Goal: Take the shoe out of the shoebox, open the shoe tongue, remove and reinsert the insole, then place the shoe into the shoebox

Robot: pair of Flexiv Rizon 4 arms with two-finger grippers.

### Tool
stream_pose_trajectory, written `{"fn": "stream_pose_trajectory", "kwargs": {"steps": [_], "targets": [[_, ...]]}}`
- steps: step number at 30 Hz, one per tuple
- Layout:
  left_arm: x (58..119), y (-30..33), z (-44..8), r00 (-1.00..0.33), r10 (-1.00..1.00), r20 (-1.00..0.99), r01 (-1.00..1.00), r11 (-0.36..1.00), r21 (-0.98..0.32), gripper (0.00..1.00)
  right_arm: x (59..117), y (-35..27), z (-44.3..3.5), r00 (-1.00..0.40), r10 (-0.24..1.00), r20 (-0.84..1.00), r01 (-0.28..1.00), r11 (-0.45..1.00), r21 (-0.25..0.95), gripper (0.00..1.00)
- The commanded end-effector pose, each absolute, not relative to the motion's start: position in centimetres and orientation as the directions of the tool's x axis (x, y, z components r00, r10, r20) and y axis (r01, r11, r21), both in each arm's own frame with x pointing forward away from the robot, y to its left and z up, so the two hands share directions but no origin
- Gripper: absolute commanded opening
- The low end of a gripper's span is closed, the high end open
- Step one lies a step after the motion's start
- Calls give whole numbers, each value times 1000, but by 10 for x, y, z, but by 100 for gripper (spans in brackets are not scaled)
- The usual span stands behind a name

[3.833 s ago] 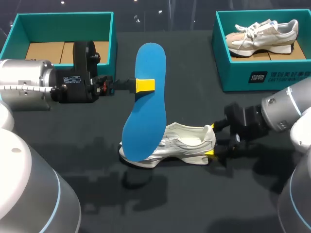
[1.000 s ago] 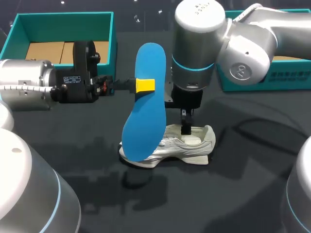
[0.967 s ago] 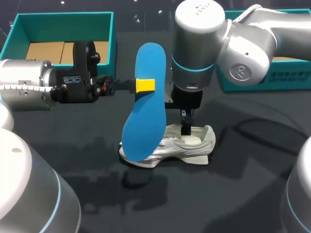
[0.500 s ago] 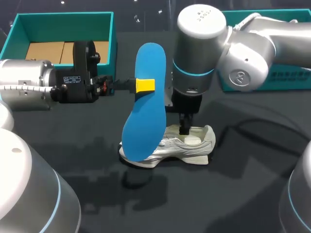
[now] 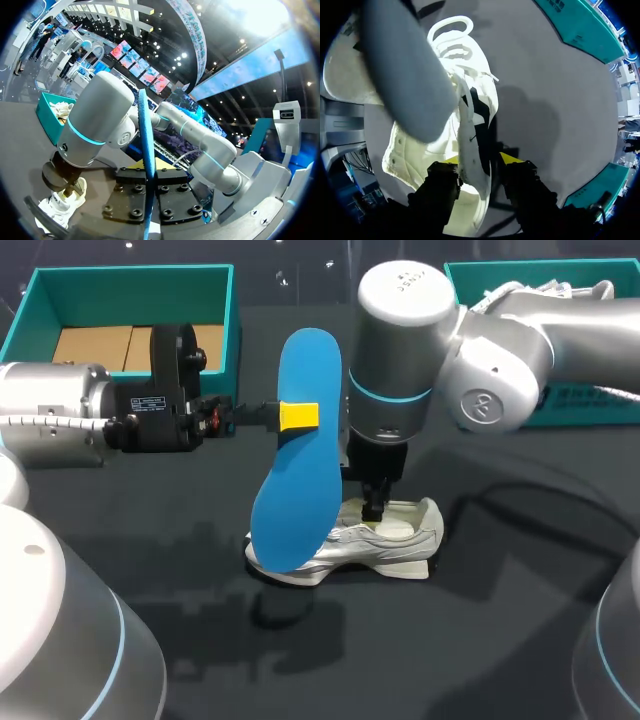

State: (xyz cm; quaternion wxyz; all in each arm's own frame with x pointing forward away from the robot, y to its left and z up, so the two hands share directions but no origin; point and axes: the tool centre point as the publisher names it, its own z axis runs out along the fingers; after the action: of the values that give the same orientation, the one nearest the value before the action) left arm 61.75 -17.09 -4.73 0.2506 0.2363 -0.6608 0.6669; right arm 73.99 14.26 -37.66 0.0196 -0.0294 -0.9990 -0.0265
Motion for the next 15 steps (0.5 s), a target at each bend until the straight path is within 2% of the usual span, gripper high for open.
{"fn": "stream_pose_trajectory", "kwargs": {"steps": [1, 4, 15], "targets": [[619, -173, -48, -763, 23, 646, -646, -1, -763, 0, 740, 143, -380, -997, 57, 46, 60, 997, 51, 22], [619, -173, -48, -763, 23, 646, -646, -1, -763, 0, 738, 142, -380, -997, 60, 51, 62, 997, 46, 0], [619, -173, -48, -763, 23, 646, -646, -1, -763, 0, 730, 137, -370, -996, 60, 68, 62, 998, 25, 0]]}}
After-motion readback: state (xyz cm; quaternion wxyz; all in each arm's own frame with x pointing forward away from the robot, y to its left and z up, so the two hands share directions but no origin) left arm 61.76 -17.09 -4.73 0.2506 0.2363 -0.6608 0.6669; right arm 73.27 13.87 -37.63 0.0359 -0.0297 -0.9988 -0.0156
